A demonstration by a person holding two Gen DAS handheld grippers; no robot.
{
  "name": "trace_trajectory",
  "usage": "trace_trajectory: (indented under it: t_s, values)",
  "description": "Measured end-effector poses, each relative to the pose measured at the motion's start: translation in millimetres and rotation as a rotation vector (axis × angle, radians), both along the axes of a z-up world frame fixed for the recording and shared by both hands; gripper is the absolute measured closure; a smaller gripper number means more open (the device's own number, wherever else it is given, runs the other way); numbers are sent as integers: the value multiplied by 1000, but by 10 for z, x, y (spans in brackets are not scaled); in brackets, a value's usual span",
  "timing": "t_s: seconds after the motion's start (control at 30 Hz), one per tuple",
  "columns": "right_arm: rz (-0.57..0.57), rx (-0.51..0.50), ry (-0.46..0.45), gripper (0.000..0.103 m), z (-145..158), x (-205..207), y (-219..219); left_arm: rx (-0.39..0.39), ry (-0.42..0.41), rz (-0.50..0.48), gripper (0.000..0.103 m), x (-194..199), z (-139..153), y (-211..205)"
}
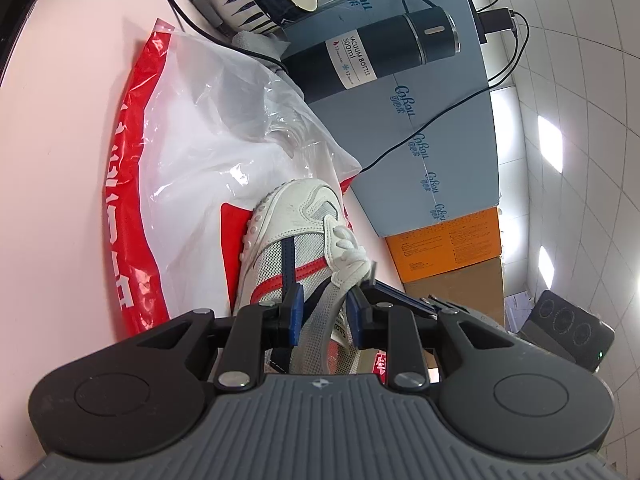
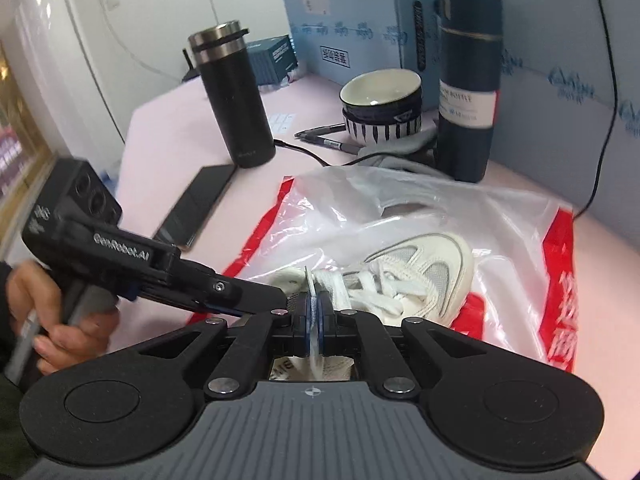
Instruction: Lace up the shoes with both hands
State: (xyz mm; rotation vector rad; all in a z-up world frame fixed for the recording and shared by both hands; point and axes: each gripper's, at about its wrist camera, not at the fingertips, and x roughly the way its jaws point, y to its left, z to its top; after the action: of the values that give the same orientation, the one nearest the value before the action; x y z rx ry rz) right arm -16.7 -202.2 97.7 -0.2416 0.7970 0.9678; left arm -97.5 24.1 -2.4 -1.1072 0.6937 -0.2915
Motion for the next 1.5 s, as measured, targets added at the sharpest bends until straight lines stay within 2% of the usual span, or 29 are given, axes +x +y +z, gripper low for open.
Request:
trace_trajectory:
  t_s: [0.03, 0.47, 0.6, 0.8, 0.83, 0.87, 1.0, 1.03, 1.07, 1.1, 1.27, 1.37, 1.5]
  values:
    - [9, -1, -17, 99, 5, -24, 12, 2, 0, 0, 81, 1, 3, -2]
    - [61, -45, 51, 100, -36, 11, 10, 30, 0, -4, 80, 5, 35, -23]
    - [16, 0, 79, 100, -63, 67, -4, 41, 1, -9, 80, 12, 53, -27]
    - [-80, 133, 181, 99, -46, 178, -187, 34, -2, -10, 79, 12, 33, -22]
    - [-78, 135, 186, 99, -43, 170, -189, 34, -1, -9, 77, 12, 29, -19]
    - [-70, 131, 186, 99, -37, 155, -182, 46, 10, -5, 63, 14, 32, -17]
    - [-65, 133, 198, 99, -67, 117, -167, 78, 24, -8, 55, -2, 43, -23]
    - [-70, 138, 202, 99, -79, 117, -168, 91, 46, -15, 42, 4, 36, -29]
    - [-74, 143, 207, 99, -91, 118, -169, 109, 70, -25, 37, 8, 21, -44]
    - [-75, 146, 207, 99, -98, 113, -170, 122, 75, -34, 38, -1, 8, -61]
    - [-71, 161, 209, 99, -89, 88, -184, 168, 53, -53, 59, -75, 2, -121]
    - [-80, 176, 205, 99, -90, 96, -201, 220, 23, -49, 62, -104, 87, -142]
    - [-76, 181, 171, 99, -96, 88, -176, 309, -16, -97, 62, -105, 231, -192]
